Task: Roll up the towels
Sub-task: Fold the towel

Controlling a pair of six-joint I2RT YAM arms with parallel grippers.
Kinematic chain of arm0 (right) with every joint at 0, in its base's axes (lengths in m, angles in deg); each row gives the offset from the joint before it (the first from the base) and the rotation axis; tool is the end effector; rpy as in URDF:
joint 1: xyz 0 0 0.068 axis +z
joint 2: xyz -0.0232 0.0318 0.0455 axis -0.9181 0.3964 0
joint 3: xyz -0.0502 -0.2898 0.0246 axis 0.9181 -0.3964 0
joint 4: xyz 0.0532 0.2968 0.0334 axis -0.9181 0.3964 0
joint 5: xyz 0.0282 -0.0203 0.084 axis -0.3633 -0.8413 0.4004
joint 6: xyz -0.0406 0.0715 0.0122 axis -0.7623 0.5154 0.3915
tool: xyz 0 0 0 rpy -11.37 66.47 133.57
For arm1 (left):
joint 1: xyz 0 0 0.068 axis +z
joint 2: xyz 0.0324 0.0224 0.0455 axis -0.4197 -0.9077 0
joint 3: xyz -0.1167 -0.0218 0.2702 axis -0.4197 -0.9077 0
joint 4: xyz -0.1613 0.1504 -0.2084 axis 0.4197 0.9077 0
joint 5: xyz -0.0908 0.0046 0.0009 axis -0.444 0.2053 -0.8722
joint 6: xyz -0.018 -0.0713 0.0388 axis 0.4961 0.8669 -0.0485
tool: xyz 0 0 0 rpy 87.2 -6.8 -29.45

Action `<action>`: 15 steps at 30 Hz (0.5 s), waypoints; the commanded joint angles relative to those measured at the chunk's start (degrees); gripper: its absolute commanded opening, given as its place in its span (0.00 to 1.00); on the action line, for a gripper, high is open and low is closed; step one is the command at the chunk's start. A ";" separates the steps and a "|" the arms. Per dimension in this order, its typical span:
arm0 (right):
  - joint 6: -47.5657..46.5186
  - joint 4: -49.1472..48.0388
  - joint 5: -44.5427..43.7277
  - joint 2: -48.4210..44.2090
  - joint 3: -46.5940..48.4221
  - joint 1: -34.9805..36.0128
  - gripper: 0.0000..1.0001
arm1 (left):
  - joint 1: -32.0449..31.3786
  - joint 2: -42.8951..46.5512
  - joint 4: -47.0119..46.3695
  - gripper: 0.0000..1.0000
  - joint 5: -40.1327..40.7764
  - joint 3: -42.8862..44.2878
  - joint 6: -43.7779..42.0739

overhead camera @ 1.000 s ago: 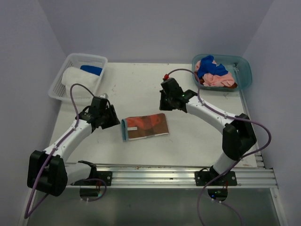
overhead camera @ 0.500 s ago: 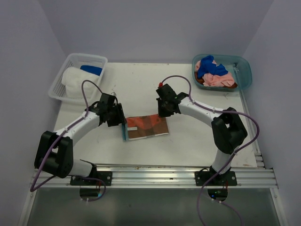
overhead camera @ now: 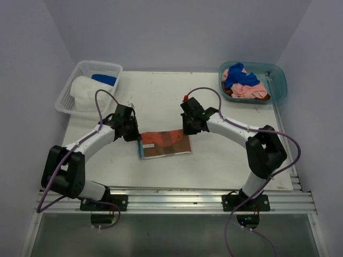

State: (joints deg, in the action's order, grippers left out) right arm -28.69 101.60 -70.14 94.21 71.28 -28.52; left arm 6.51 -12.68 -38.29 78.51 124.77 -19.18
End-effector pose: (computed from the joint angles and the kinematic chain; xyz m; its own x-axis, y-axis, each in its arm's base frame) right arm 0.3394 0.2576 0.1890 -0.8679 -0.0368 -0.4953 -0.1550 0.9675 0.1998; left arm 0.3132 -0.1114 0.1573 -0.8741 -0.3096 -0.3744 -0.1674 0.9154 -0.3661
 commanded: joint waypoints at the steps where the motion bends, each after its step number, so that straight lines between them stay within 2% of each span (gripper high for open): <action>1: -0.11 0.43 -1.25 -2.19 -0.23 -0.34 0.00 | -0.06 4.31 0.49 0.00 -0.78 2.97 -0.40; 8: -0.02 0.26 -0.55 -1.49 0.74 -0.42 0.00 | -0.15 5.02 1.90 0.00 -1.23 5.43 0.04; 15: 0.24 -0.53 1.03 -0.43 2.32 -0.34 0.01 | 0.11 -2.62 0.76 0.00 3.07 8.24 -1.01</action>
State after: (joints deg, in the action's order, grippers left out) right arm -28.65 101.62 -69.81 94.21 71.13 -28.58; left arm 6.53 -12.44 -36.67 78.94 131.11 -19.20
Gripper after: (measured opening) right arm 0.008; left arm 0.010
